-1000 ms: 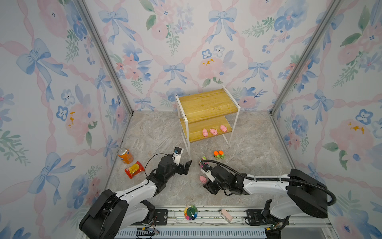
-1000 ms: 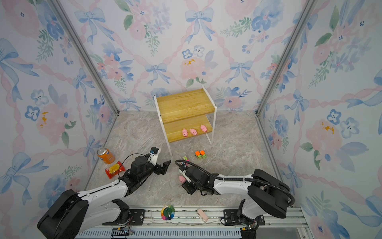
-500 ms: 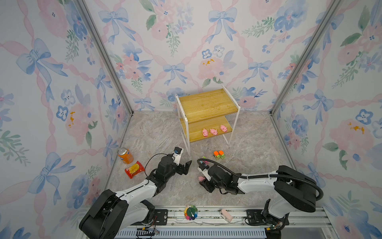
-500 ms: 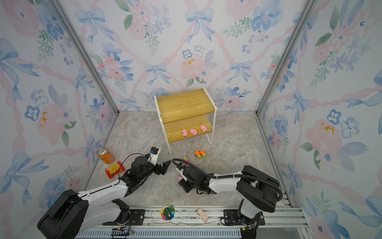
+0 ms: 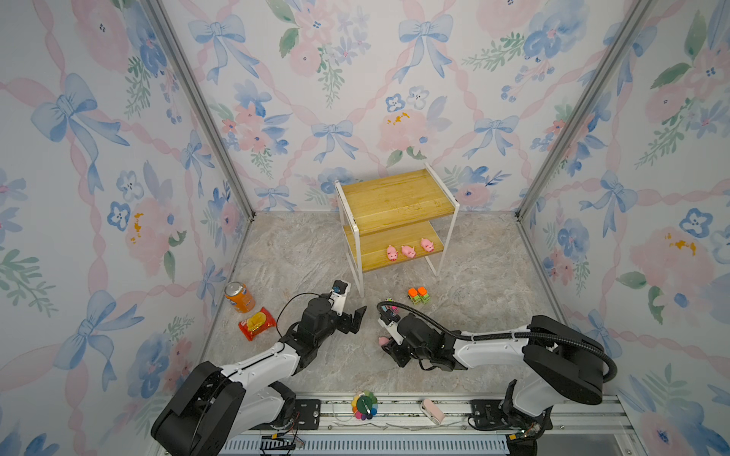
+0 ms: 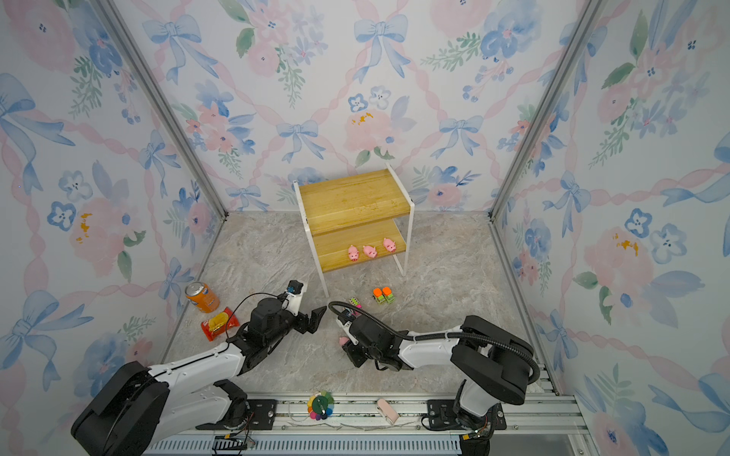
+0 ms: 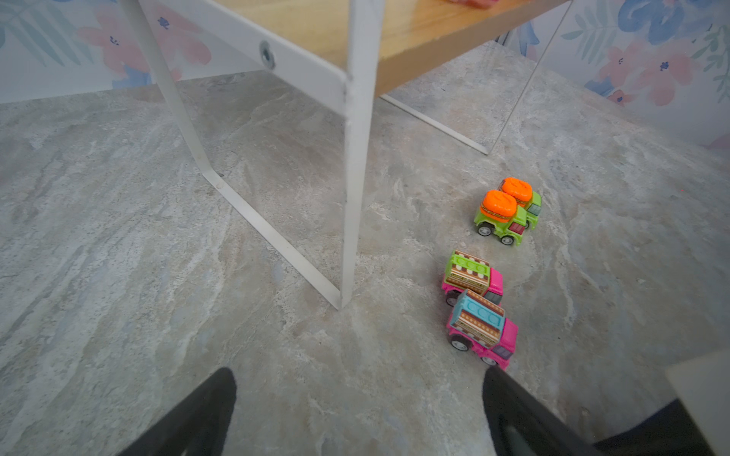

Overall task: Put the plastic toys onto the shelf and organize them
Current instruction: 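Lower the right gripper and grasp the last pink pig, then lift the last pink pig with the right gripper toward the lower shelf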

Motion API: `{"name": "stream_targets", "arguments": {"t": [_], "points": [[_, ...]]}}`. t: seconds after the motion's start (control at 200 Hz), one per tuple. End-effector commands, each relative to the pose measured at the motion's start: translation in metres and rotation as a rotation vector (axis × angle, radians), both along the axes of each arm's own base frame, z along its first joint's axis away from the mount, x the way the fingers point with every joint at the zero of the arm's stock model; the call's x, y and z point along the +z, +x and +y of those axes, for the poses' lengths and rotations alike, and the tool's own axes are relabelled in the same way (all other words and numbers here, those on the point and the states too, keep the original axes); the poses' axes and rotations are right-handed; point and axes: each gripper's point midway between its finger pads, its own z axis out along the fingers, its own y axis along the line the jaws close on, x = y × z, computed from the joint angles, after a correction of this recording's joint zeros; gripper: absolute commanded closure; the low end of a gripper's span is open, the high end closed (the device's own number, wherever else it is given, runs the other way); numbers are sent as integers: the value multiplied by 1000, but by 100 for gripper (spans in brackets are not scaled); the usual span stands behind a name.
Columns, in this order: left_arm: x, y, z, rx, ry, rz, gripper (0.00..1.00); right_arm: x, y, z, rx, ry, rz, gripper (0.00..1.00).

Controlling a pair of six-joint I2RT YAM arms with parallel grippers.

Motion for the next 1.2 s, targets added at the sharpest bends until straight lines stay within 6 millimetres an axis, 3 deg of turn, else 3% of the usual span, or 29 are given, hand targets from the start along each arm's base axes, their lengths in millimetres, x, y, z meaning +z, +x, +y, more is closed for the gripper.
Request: {"name": "stream_targets", "arguments": {"t": [0.0,0.365,0.625,0.87,1.195], "points": [[1,2,1,6,-4,-5,2,1,-4,-8,-9,-21,36,67],[2,1,1,4,-5,-5,2,43,11,-12,-59,64,6,69],[2,2,0,-1,-8,-6,2,108,39,-14,-120,146,-112,68],[3,0,-1,-4,-13,-4,2,169,88,-14,-232,202,-234,66],[5,0,-2,-11,-18,-8,2,194,120,5,-315,213,-313,65]]}}
